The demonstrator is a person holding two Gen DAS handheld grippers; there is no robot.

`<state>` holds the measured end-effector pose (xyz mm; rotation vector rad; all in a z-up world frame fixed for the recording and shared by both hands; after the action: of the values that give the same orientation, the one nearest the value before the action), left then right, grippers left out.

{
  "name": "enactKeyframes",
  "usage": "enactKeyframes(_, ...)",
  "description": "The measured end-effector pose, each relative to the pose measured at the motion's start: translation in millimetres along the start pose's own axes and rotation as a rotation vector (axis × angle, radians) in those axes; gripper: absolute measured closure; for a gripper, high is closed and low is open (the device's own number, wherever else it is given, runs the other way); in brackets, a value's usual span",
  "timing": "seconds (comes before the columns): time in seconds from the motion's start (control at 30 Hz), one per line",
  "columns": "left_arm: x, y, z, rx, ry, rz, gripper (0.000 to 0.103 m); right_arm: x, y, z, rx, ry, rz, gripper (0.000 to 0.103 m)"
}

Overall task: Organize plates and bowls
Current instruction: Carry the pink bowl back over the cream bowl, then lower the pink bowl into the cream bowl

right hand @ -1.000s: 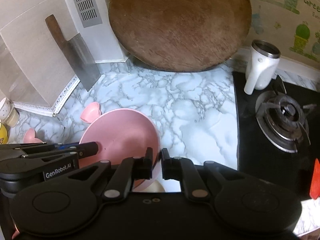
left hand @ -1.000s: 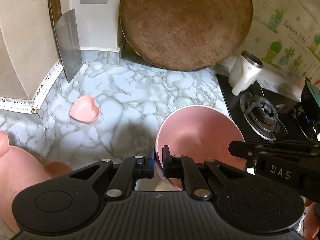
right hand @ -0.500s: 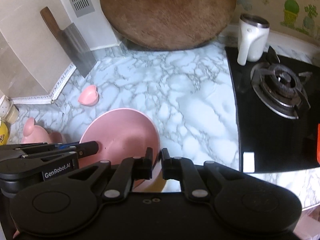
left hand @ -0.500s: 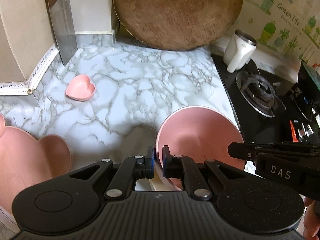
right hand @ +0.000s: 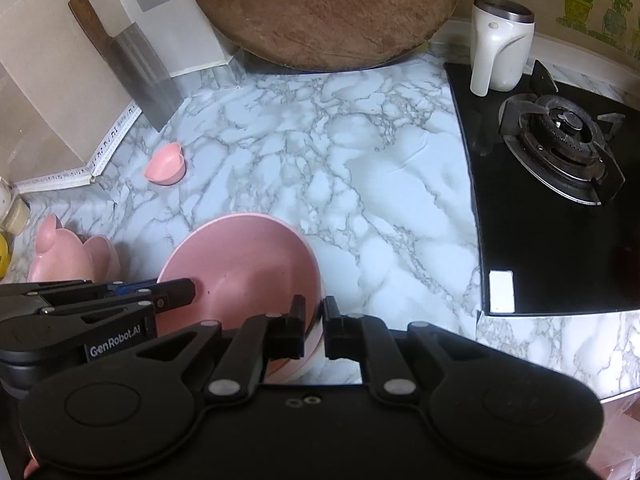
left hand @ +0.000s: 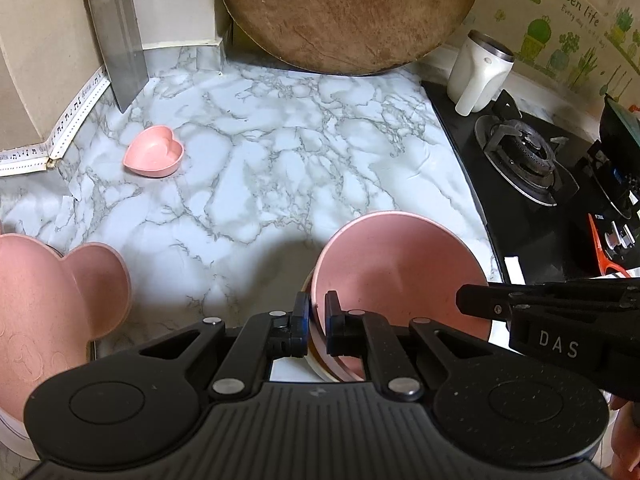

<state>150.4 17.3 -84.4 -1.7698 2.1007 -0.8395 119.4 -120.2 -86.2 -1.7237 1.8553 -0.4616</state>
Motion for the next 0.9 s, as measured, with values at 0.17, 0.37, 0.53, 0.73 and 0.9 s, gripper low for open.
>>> enactKeyframes(0.17,-1.8,0.5,3.4,-0.004,0.007,-0.005,0.097,1.3,-0.1,2.3,-0.007,-0.005,0.005,0.094)
enactKeyframes(0.37,-2.9,1.9,8.1,-0.005,0.004,-0.007,0.097,1.0,2.0,6.1,-0.014,-0.007,0.001,0.093)
enactKeyframes(0.53,-3.2,2.4,10.3,-0.001,0.003,0.001,0.097,2.0,2.4,8.1,-0.016,-0.010,0.001,0.093)
enactKeyframes(0.73,-4.4,1.7,11.9,-0.005,0.005,-0.001,0.097,1.8,2.6,8.7,-0.022,-0.024,0.004,0.089)
enactKeyframes(0.9,-6.5,0.5,11.0,-0.010,0.018,-0.021,0.097,2.8,2.0,8.1,-0.026,-0.039,0.013,0.083)
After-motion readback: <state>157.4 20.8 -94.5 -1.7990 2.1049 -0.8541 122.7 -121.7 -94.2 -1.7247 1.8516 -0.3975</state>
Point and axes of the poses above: each gripper's, at about its wrist camera, not at the fingertips, and z roughly the way its jaws point, x to its right, y to its underside, the point moved 2 cm from there along z, roughly the way its jaws point, and after that the axes turned 4 degrees about x, right-handed, at the moved point
